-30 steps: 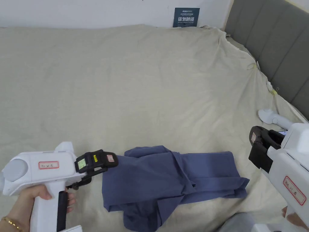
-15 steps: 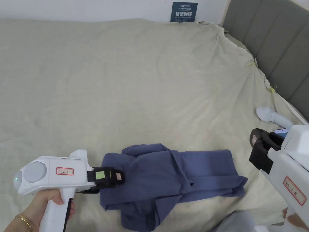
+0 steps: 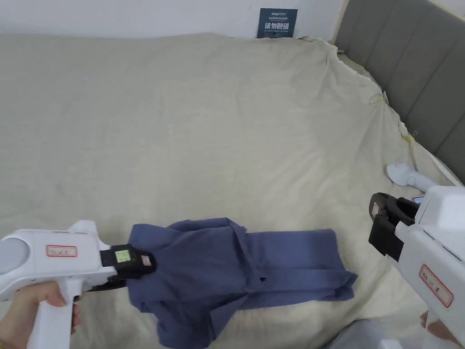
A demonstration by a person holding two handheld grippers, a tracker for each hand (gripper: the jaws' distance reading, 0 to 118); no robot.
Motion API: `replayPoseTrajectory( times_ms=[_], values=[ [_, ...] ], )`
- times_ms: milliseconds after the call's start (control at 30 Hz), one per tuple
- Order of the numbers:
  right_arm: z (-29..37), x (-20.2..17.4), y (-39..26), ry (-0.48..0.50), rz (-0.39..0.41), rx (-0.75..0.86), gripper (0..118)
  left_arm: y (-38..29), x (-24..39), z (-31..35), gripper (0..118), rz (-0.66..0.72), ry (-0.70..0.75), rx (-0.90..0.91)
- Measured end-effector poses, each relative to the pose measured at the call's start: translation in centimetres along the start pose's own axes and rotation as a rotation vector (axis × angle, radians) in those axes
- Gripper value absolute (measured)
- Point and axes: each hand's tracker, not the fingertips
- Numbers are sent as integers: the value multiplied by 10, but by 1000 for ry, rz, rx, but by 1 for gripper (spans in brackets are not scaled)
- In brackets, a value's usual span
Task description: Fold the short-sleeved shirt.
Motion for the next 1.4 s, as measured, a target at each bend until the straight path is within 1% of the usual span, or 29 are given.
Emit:
replayPoseTrajectory(
  times_ms=[100, 167, 200, 267, 333, 400, 500, 600, 667, 733, 900, 967, 1133, 1167, 1200, 1233, 1267, 1300, 1333, 1367, 1400],
  values=[
    [-1, -5, 1, 8, -6, 3, 0, 8, -14, 41, 16, 16, 108, 71],
    [-5, -9, 1, 15, -3, 1, 0, 11, -21, 67, 16, -14, 176, 110],
    [-7, -12, 0, 22, -3, -3, 0, 12, -22, 81, 16, -30, 232, 129],
    [-9, -18, 0, 39, -8, -6, 0, 13, -20, 101, 16, -17, 353, 171],
    [-13, -23, -1, 48, -7, -11, 0, 10, -4, 112, 16, -83, 426, 210],
    [-15, -29, -1, 60, -6, -15, 0, 5, 16, 112, 16, -154, 459, 203],
    [-16, -35, -1, 74, 0, -17, 0, 0, 53, 102, 16, -228, 434, 190],
    [-14, -37, -2, 78, 10, -16, 0, -3, 88, 86, 16, -299, 356, 162],
    [-14, -30, -4, 71, 10, -18, 0, -7, 110, 72, 16, -342, 313, 133],
    [-12, -25, -6, 62, -4, -20, 0, -12, 133, 54, 16, -417, 288, 92],
    [-7, -14, -9, 33, -27, -23, 0, -21, 176, -1, 16, -465, 165, -7],
    [-4, -10, -9, 22, -34, -22, 0, -24, 187, -34, 16, -488, 174, -58],
    [6, 1, -9, -8, -48, -14, 0, -33, 196, -128, 18, -458, 288, -149],
    [6, 2, -8, -14, -48, -15, 0, -35, 195, -142, 24, -433, 307, -156],
    [7, 4, -8, -20, -49, -15, 0, -36, 192, -155, 33, -420, 306, -163],
    [7, 5, -8, -26, -51, -15, 0, -39, 190, -169, 46, -401, 301, -173],
    [8, 6, -8, -30, -53, -15, 0, -40, 188, -174, 62, -372, 272, -177],
    [14, -6, -3, -34, -56, -16, 0, -40, 186, -176, 71, -357, 224, -178],
    [14, -8, -2, -36, -59, -16, 0, -40, 187, -176, 81, -358, 188, -168],
    [14, -9, -2, -37, -61, -17, 0, -39, 192, -172, 93, -356, 178, -163],
    [13, -10, -2, -37, -62, -20, 0, -37, 194, -168, 98, -357, 154, -168]
  ],
)
